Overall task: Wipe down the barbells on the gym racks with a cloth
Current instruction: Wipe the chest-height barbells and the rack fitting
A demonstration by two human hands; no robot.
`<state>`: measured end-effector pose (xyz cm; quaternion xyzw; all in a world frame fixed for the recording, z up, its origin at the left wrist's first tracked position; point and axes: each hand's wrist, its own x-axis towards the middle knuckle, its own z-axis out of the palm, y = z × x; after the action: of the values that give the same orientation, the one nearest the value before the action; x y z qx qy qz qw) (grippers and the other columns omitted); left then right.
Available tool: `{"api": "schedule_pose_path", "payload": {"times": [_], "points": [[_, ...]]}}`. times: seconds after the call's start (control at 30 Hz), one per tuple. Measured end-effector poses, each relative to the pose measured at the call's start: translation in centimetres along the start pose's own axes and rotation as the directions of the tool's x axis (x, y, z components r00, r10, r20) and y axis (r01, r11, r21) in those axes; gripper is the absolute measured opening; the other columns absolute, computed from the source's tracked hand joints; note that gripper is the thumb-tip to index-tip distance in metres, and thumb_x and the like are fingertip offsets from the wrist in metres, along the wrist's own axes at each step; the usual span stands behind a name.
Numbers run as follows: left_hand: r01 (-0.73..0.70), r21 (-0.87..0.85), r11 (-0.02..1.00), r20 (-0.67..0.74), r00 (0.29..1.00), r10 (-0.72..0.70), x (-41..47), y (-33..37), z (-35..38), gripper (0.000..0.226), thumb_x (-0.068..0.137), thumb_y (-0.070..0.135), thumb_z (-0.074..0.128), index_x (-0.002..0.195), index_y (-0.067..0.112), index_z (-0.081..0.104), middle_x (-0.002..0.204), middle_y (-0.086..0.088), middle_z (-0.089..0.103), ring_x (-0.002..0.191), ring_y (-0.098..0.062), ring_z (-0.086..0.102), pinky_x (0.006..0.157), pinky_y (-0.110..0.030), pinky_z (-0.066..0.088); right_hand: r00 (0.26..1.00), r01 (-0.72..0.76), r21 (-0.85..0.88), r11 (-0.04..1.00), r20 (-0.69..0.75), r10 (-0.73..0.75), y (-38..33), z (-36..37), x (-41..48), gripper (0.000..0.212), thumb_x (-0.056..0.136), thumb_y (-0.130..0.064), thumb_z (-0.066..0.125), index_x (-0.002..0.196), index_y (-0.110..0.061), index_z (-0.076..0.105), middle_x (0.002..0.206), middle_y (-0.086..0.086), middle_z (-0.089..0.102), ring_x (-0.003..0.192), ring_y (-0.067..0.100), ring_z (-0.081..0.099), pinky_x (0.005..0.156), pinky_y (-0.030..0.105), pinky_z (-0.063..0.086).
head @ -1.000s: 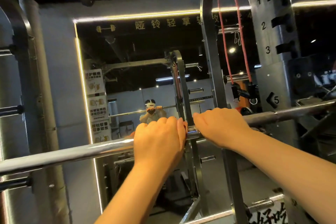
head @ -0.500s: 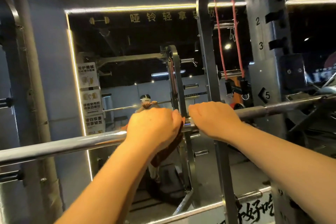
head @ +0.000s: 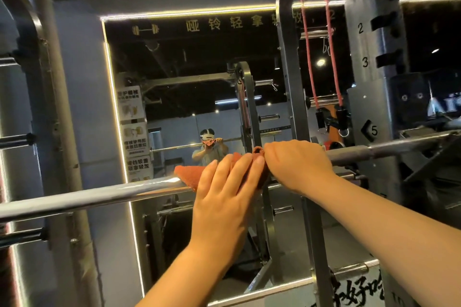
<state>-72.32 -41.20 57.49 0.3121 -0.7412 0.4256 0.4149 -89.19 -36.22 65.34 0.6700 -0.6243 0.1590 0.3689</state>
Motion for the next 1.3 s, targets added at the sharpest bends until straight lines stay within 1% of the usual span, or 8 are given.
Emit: {"api": "schedule_pose_path", "payload": {"times": [0.17, 0.27, 0.4, 0.53, 0.63, 0.8, 1.1, 1.3], "points": [[-0.033, -0.103, 0.994, -0.006, 0.999, 0.032, 2.3, -0.6, -2.2, 0.039, 0.101, 0.044, 0.051, 0.134, 0.025, 0.061, 0.13, 0.004, 0.067, 0.116, -0.019, 0.066, 0.097, -0.039, 0.053, 1.0, 0.004, -0.026, 1.0, 0.011, -0.004, 0.1, 0.1, 0.1, 0.016, 0.109, -0.026, 0.034, 0.107, -0.019, 0.048, 0.083, -0.002, 0.046, 0.072, 0.021, 0.051, 0.064, 0.034, 0.048], [0.111, -0.003, 0.994, 0.301, 0.948, -0.105, 5.5, -1.6, -4.5, 0.047, 0.101, 0.065, 0.029, 0.115, 0.032, 0.059, 0.098, 0.014, 0.065, 0.085, -0.011, 0.066, 0.075, -0.028, 0.054, 1.0, 0.0, -0.038, 0.999, 0.02, 0.001, 0.3, 0.2, 0.2, 0.012, 0.108, -0.022, 0.036, 0.103, -0.019, 0.046, 0.077, -0.003, 0.041, 0.07, 0.021, 0.049, 0.061, 0.033, 0.043], [0.247, -0.001, 0.969, 0.598, 0.777, -0.197, 8.8, -2.3, -4.5, 0.056, 0.104, 0.061, 0.017, 0.082, 0.025, 0.054, 0.072, 0.009, 0.054, 0.069, -0.009, 0.054, 0.087, -0.036, 0.052, 1.0, 0.009, -0.042, 0.999, 0.025, -0.008, 0.3, 0.2, 0.2, 0.016, 0.108, -0.02, 0.034, 0.112, -0.017, 0.049, 0.083, 0.0, 0.045, 0.072, 0.022, 0.049, 0.062, 0.034, 0.046], [0.236, -0.13, 0.963, 0.683, 0.725, -0.085, 9.6, -2.6, -3.7, 0.046, 0.106, 0.058, 0.021, 0.099, 0.028, 0.056, 0.078, 0.014, 0.048, 0.082, -0.011, 0.057, 0.09, -0.03, 0.048, 1.0, -0.001, -0.035, 0.999, 0.023, 0.002, 0.0, 0.2, 0.1, 0.021, 0.108, -0.022, 0.031, 0.114, -0.016, 0.051, 0.087, 0.001, 0.046, 0.075, 0.022, 0.05, 0.069, 0.037, 0.054], [0.149, -0.213, 0.965, 0.619, 0.785, 0.015, 8.9, -3.0, -3.9, 0.047, 0.102, 0.062, 0.027, 0.129, 0.039, 0.057, 0.1, 0.017, 0.058, 0.087, 0.0, 0.049, 0.078, -0.017, 0.037, 1.0, -0.008, -0.025, 1.0, 0.01, 0.008, 0.1, 0.2, 0.1, 0.016, 0.109, -0.027, 0.032, 0.099, -0.02, 0.042, 0.082, -0.001, 0.046, 0.073, 0.021, 0.052, 0.072, 0.038, 0.058], [0.057, -0.273, 0.96, 0.557, 0.823, 0.11, 7.8, -3.4, -4.6, 0.044, 0.096, 0.068, 0.038, 0.131, 0.046, 0.054, 0.099, 0.021, 0.058, 0.081, 0.003, 0.051, 0.069, -0.013, 0.034, 1.0, -0.006, 0.014, 1.0, -0.021, 0.006, 0.2, 0.5, 0.1, 0.017, 0.109, -0.026, 0.031, 0.093, -0.021, 0.033, 0.07, -0.005, 0.034, 0.07, 0.019, 0.051, 0.068, 0.036, 0.057], [0.328, 0.109, 0.939, 0.353, 0.87, -0.345, 7.7, 0.5, -2.7, 0.047, 0.106, 0.056, 0.018, 0.092, 0.028, 0.054, 0.073, 0.008, 0.054, 0.064, -0.012, 0.054, 0.069, -0.033, 0.047, 1.0, 0.005, 0.017, 1.0, -0.023, -0.005, 0.2, 0.3, 0.0, 0.022, 0.109, -0.024, 0.029, 0.109, -0.017, 0.051, 0.083, -0.001, 0.046, 0.073, 0.02, 0.051, 0.07, 0.035, 0.056], [0.092, 0.041, 0.995, 0.082, 0.992, -0.095, 3.2, 1.1, -1.3, 0.032, 0.103, 0.034, 0.049, 0.133, 0.025, 0.056, 0.117, 0.003, 0.063, 0.099, -0.021, 0.06, 0.089, -0.039, 0.042, 0.997, 0.014, 0.058, 0.998, -0.072, -0.01, 0.2, 0.8, -0.2, 0.027, 0.11, -0.034, 0.03, 0.107, -0.02, 0.053, 0.084, -0.002, 0.052, 0.072, 0.018, 0.057, 0.067, 0.034, 0.055]]}}
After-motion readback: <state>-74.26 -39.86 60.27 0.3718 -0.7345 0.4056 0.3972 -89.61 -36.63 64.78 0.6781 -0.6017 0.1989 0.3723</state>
